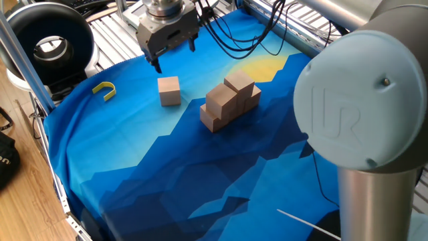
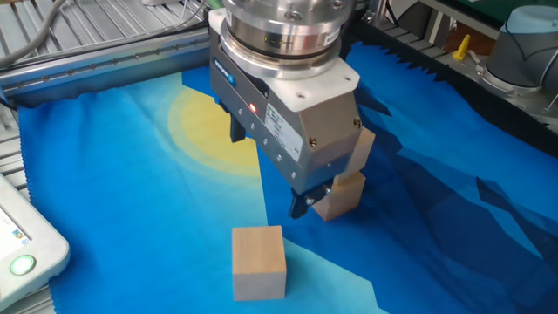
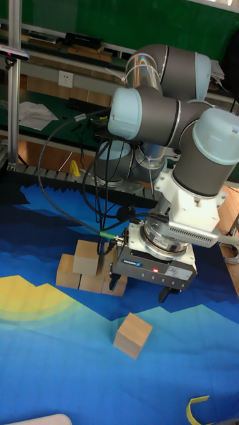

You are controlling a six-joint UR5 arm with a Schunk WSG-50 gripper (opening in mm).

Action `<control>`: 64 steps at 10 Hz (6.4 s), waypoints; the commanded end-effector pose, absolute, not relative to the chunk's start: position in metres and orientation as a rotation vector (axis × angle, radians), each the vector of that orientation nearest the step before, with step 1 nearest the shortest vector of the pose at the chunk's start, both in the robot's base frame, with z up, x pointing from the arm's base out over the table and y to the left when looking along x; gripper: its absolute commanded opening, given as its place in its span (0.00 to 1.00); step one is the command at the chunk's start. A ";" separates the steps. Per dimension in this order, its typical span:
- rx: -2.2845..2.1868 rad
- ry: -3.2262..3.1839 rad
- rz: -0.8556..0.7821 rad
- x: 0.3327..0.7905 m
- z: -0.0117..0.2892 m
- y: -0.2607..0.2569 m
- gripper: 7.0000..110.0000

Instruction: Stack the blocks into a pyramid shape

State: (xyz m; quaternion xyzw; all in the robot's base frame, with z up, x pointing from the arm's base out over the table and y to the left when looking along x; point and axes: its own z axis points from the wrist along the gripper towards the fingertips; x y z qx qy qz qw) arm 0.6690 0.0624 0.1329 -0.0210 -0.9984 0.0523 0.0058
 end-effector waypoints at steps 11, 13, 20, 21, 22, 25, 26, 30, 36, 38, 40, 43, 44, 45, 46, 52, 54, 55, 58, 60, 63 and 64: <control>-0.051 -3.093 0.073 0.659 0.139 0.080 0.00; -0.082 -3.098 0.086 0.659 0.140 0.079 0.00; -0.077 -2.994 0.013 0.585 0.145 0.104 0.00; -0.037 -2.940 -0.022 0.567 0.146 0.109 0.00; 0.005 -2.912 -0.057 0.560 0.140 0.111 0.00; 0.075 -2.903 -0.127 0.567 0.091 0.113 0.00; 0.098 -2.897 -0.099 0.564 0.081 0.105 0.00; 0.219 -2.749 -0.026 0.524 0.095 0.076 0.00; 0.213 -2.731 0.044 0.526 0.093 0.063 0.00; 0.214 -2.726 0.052 0.526 0.095 0.060 0.00; 0.214 -2.731 0.062 0.529 0.098 0.057 0.00; 0.203 -2.732 0.056 0.534 0.109 0.062 0.00; 0.195 -2.733 0.053 0.535 0.111 0.065 0.00; 0.188 -2.730 0.076 0.536 0.111 0.061 0.00; 0.170 -2.725 0.039 0.533 0.112 0.068 0.00; 0.069 -2.581 0.050 0.474 0.138 0.057 0.00; -0.008 -2.628 0.054 0.482 0.123 0.042 0.00; -0.015 -2.645 0.108 0.487 0.119 0.025 0.00; 0.027 -2.631 0.124 0.493 0.108 0.005 0.00; 0.046 -2.610 0.128 0.489 0.109 0.001 0.00; 0.088 -2.599 0.125 0.488 0.108 -0.002 0.00; 0.104 -2.593 0.125 0.487 0.109 -0.003 0.00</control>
